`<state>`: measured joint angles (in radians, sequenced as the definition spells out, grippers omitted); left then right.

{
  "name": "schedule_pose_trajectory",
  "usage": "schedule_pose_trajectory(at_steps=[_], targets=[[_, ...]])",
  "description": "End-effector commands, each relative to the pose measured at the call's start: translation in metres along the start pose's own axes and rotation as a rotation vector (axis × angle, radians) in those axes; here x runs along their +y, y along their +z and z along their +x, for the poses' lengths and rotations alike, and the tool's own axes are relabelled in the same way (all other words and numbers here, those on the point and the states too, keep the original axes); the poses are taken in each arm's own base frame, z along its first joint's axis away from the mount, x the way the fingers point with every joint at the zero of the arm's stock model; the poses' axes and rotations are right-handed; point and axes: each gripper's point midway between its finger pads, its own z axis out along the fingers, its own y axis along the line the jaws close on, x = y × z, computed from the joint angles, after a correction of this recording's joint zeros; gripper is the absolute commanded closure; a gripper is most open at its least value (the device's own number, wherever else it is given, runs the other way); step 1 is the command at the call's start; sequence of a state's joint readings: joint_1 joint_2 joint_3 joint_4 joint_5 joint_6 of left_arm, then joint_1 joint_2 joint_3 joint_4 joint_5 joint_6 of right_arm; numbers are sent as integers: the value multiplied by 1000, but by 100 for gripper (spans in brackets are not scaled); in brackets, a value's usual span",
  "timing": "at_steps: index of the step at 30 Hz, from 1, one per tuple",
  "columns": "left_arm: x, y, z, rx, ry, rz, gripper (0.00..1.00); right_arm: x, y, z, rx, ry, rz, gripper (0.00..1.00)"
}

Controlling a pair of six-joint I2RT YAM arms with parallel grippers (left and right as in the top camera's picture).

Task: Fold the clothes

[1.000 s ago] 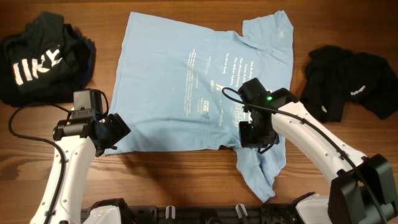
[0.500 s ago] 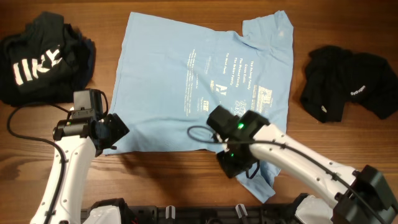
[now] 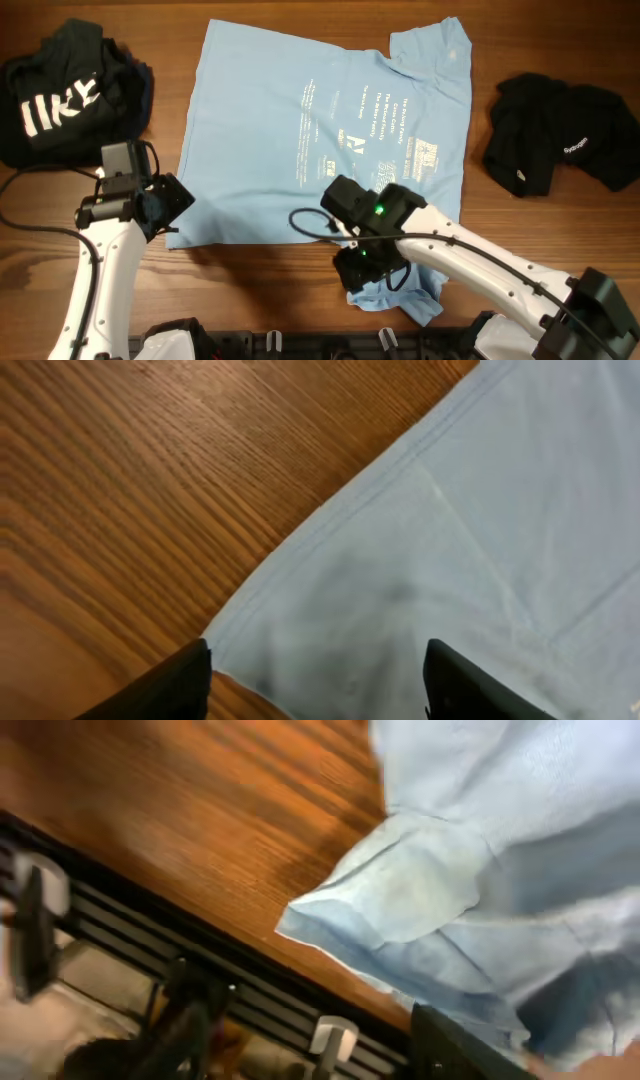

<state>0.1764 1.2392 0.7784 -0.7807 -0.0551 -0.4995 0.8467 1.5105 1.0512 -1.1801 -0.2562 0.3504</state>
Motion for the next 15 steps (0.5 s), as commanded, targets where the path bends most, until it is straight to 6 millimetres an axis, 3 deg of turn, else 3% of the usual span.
schedule_pose_trajectory(at_steps=[1,6,8,11,15], targets=[[-5,2,9,49,50,48,36,-31,-21,-8,-56,314,61,35],[-4,1,25,121,78,58,34,-78,-36,1,-58,575,111,35],[-2,1,30,141,87,48,33,-87,-43,1,-82,620,96,35],[4,3,40,194,85,25,31,-98,-48,2,-107,672,79,24],[4,8,60,294,77,31,30,-103,-35,13,-67,710,66,19]])
